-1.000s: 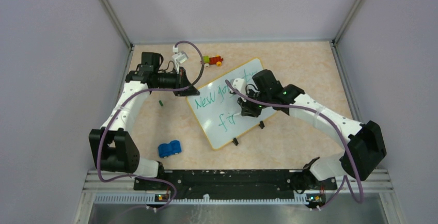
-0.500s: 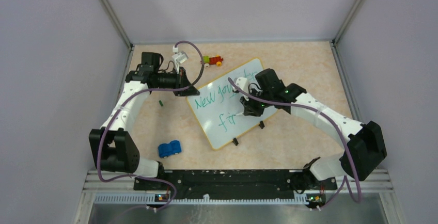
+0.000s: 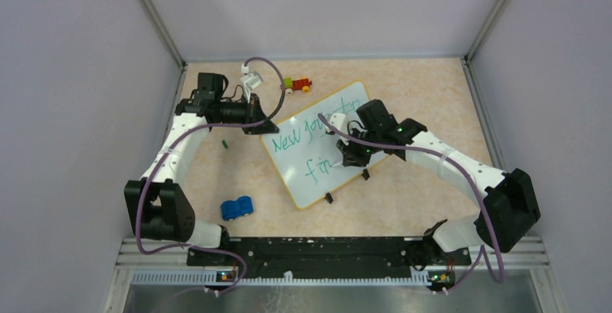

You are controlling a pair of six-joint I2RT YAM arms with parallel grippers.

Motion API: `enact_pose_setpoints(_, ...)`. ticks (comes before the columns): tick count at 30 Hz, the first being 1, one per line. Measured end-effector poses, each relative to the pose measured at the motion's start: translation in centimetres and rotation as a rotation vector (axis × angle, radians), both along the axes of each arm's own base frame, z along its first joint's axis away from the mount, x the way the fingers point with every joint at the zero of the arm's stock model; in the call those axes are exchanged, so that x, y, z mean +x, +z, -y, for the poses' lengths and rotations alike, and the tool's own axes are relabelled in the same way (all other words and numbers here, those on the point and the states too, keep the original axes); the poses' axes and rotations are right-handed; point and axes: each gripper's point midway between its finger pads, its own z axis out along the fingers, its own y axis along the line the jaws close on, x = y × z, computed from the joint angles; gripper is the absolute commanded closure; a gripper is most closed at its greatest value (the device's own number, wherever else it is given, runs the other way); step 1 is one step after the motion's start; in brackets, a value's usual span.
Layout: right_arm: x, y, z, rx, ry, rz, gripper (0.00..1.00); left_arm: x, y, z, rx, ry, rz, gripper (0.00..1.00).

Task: Write a sentence on the whiteboard
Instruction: Write on the whiteboard at the whiteboard stand.

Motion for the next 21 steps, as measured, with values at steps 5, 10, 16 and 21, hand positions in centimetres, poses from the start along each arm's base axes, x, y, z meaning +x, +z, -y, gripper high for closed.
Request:
enact_pose_setpoints(5, 0.0, 0.7, 0.1, 0.014, 0.001, 0.017, 1.0, 0.0, 0.0, 0.0, -0.001, 0.0, 0.0, 1.0)
enact_pose_setpoints(10, 0.3, 1.3, 0.5, 0.027, -0.015, 0.029, 1.0, 0.0, 0.0, 0.0, -0.001, -0.001, 0.0, 1.0)
enact_pose_setpoints(16, 1.1, 1.2, 1.1, 0.011, -0.047, 0.047, 1.0, 0.0, 0.0, 0.0, -0.001, 0.0, 0.0, 1.0)
enact_pose_setpoints(21, 1.4, 1.2, 1.2, 0.009, -0.061, 0.054, 1.0, 0.0, 0.0, 0.0, 0.0, 0.0, 0.0, 1.0)
